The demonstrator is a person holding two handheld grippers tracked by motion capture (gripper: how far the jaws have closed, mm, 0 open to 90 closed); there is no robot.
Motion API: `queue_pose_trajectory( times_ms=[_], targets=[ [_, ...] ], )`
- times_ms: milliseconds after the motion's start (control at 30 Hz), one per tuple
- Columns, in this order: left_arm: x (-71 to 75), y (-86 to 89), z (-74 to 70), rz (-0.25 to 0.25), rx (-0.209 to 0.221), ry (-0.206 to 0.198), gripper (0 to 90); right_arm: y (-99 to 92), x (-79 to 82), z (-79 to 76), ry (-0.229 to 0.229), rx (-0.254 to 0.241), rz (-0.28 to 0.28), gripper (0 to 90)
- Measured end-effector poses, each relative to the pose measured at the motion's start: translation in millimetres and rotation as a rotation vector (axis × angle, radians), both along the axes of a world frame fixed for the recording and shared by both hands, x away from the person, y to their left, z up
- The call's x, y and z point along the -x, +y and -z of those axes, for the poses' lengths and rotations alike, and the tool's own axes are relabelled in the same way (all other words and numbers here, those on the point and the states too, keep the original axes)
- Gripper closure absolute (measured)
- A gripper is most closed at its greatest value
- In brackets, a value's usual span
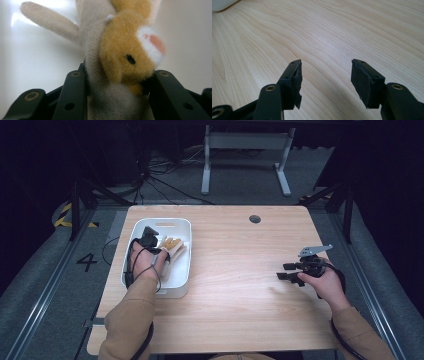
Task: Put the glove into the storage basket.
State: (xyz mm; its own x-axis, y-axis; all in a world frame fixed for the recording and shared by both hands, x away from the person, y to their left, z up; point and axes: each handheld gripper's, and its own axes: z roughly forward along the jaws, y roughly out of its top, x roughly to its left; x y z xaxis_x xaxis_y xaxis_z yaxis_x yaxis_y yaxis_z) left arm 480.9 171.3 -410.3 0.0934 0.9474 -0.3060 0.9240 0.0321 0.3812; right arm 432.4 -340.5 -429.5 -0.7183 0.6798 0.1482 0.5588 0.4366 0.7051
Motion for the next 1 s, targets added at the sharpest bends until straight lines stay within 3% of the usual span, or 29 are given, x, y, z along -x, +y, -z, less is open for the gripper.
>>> queue_pose_trajectory(
  times_ms=[767, 867, 1000],
  targets=[
    [-7.7, -3.6, 15.6, -0.037, 0.006, 0.036, 58.9, -1.9, 0.1, -0.2, -0.004, -0.005, 0.001, 42.8],
    [-8.8, -3.9, 17.4, -0.034, 0.004, 0.058, 55.5, -1.8, 0.2, -0.1, -0.003, -0.005, 0.0, 42.7],
    [-9.3, -6.1, 19.6, -0.022, -0.038, 0.058, 43.1, -1.8, 0.1, -0.1, -0.003, -0.004, 0.0, 42.4]
  ],
)
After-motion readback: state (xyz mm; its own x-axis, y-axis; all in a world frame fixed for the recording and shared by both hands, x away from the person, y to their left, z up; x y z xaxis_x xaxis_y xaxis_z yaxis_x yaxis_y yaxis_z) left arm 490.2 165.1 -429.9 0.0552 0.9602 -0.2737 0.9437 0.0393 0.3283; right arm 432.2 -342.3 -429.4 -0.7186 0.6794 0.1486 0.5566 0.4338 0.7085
